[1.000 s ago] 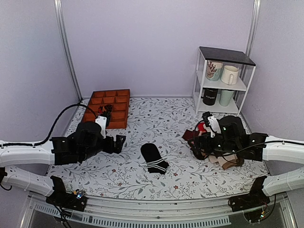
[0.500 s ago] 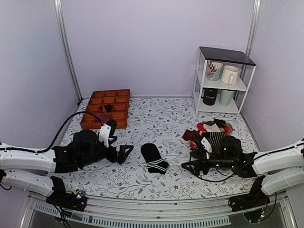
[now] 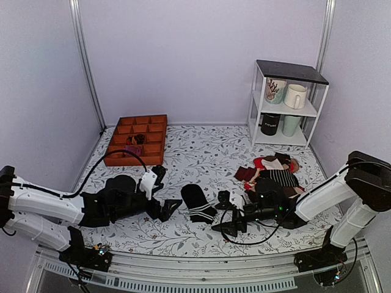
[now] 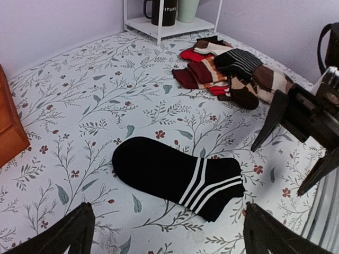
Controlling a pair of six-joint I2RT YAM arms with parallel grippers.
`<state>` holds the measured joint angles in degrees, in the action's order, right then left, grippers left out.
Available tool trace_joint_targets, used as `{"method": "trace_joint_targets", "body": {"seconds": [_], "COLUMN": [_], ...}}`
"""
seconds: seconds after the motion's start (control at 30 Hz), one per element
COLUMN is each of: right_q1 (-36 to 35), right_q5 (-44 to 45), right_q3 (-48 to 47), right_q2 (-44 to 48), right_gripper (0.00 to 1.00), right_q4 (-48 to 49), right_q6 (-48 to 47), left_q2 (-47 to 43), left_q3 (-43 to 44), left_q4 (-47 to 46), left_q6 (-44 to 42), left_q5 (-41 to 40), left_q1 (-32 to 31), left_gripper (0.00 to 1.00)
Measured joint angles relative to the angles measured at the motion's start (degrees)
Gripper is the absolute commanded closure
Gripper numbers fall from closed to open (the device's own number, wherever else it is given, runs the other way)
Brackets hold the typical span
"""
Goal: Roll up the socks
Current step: Roll the sock at the center of the board.
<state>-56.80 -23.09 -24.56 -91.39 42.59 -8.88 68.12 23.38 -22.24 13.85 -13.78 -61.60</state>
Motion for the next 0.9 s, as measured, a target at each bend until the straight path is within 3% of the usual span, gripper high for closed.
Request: {"method": "trace_joint_targets", "body": {"seconds": [0.3,0.77,0.83,0.9], "right_q1": [0.0,0.0,0.0,-0.2], "right_q5": [-2.7,0.2,0.6,1.6], "right_q3": [-9.0,-12.6,-13.1,-13.6], "right_q2": [-8.1,-13.7,-14.4,-14.7], "right_gripper": [0.58,0.52,0.54,0.63], "right_q4": [-5.0,-11.9,-12.3,-12.3], "right_q6": [-6.9,-11.1,-11.3,-11.3], "left_q2": [4.2,8.0,8.4,8.7], "left_q3": [-0.8,-0.9,-0.9,-0.9], "left_q4": [-1.1,-2.6,-2.6,-2.7], "left_q6": [-0.1,-0.6,-0.7,-0.8], "left_q5": [0.1,1.4,1.6,1.8], "left_q1": [0.0,0.0,0.0,0.0], "left_gripper": [0.09,0.10,0.10,0.10]}}
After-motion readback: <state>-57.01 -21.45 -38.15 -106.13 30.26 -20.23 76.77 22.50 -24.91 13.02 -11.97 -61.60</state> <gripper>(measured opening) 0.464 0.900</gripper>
